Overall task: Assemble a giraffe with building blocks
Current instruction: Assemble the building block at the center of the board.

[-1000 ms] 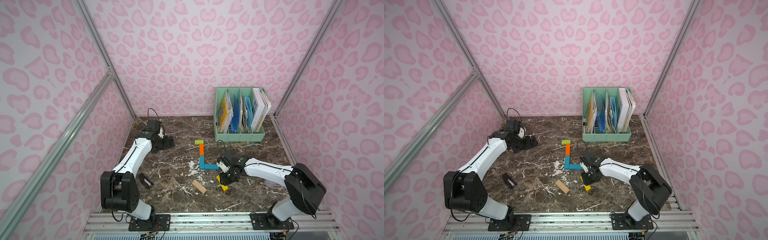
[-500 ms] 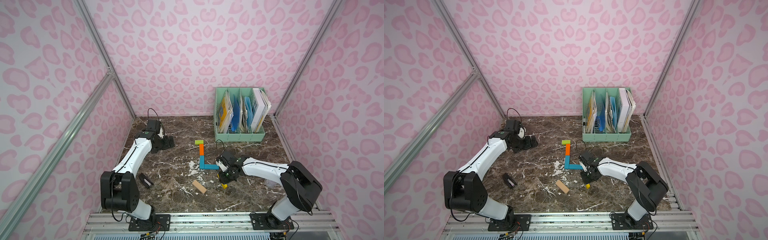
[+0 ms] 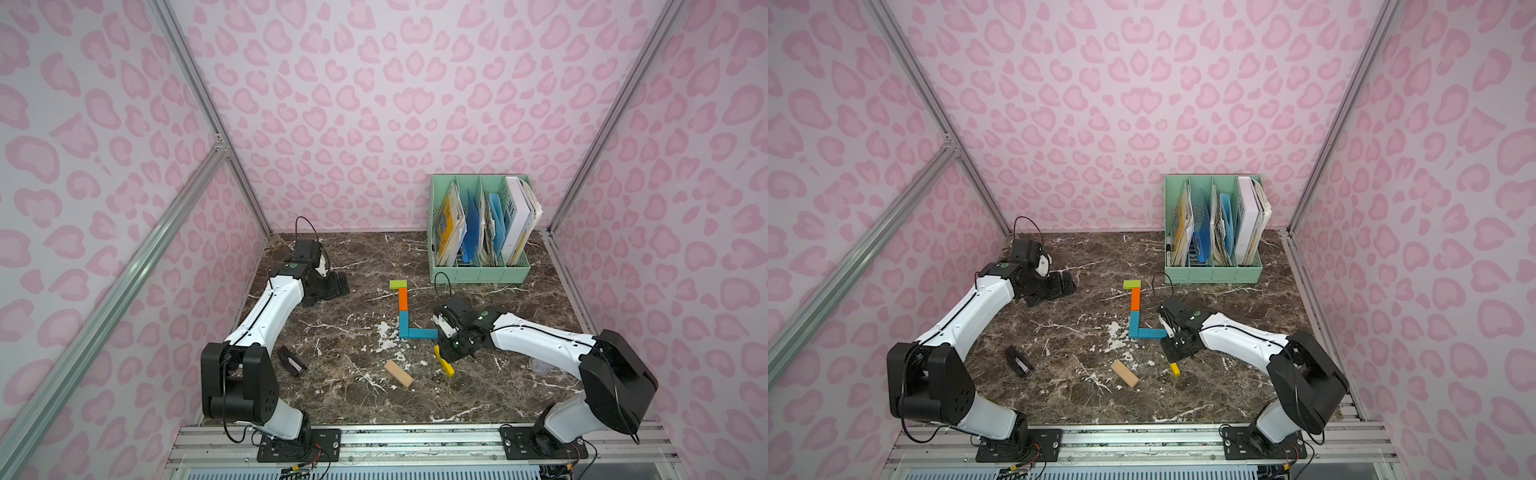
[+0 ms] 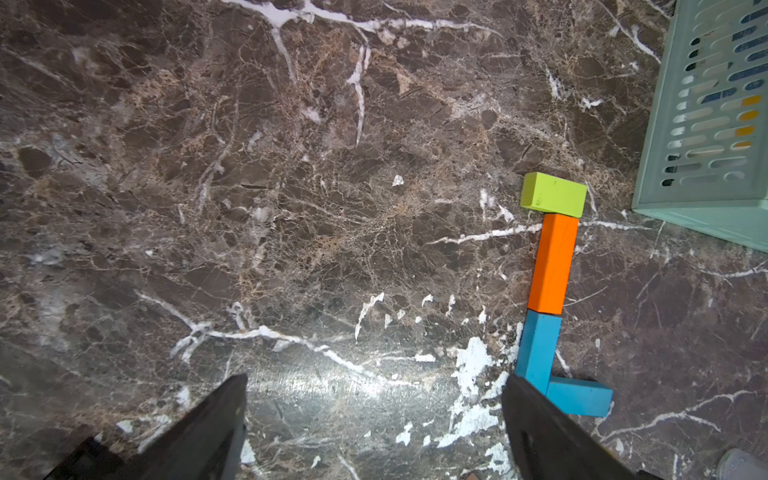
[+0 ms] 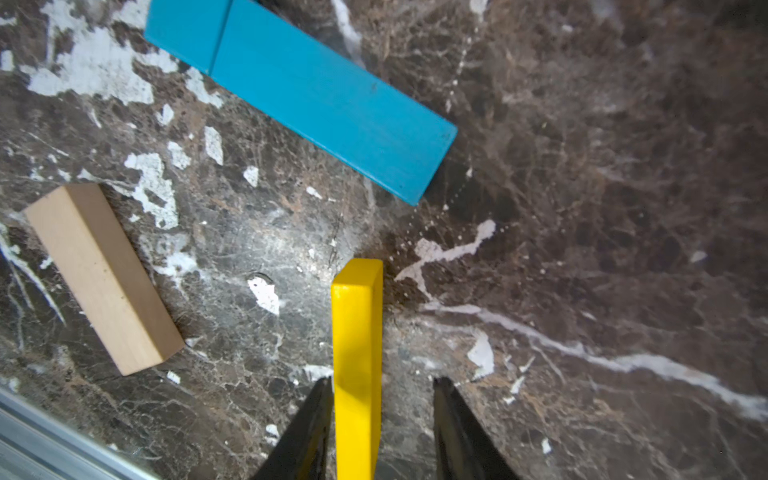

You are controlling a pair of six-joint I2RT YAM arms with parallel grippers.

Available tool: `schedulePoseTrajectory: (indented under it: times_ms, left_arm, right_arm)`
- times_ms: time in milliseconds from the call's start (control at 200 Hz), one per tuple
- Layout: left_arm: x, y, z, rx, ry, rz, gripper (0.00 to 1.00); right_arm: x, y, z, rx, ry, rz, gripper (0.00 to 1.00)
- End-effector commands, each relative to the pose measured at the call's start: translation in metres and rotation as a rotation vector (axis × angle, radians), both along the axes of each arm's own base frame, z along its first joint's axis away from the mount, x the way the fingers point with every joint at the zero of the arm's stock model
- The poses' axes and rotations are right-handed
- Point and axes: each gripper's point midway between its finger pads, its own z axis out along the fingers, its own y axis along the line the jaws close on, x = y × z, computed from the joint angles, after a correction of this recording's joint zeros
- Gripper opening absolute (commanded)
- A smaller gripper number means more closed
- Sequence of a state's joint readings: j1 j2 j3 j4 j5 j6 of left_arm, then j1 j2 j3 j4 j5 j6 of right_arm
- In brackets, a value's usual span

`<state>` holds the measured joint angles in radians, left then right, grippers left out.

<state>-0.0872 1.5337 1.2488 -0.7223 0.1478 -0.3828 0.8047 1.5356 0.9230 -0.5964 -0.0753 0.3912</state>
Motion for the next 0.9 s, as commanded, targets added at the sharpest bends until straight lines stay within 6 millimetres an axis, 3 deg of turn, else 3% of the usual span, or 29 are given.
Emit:
schedulePoseTrajectory:
  times_ms: [0, 355, 555, 745, 895]
  left_arm:
    - [-0.002, 0.000, -0.001, 0.005, 0.012, -0.009, 0.98]
    - [-0.002, 0.000, -0.002, 0.002, 0.013, -0.010, 0.98]
    - [-0.002, 0.000, -0.002, -0.001, 0.014, -0.010, 0.98]
    - [-0.001, 0.000, -0.002, 0.001, 0.013, -0.011, 0.98]
    - [-0.001, 0.000, -0.002, 0.001, 0.014, -0.012, 0.98]
  right_arm:
    - [-0.006, 0.002, -0.001, 0.001, 0.022, 0.022, 0.43]
    - [-0.014, 0.002, -0.013, -0.006, 0.055, 0.034, 0.44]
    - [0.010, -0.033, -0.003, -0.213, -0.102, -0.058, 0.42]
    - [0.008, -0.018, 0.007, -0.121, -0.097, -0.040, 0.43]
    - [0.002, -0.014, -0.004, -0.120, -0.052, -0.012, 0.48]
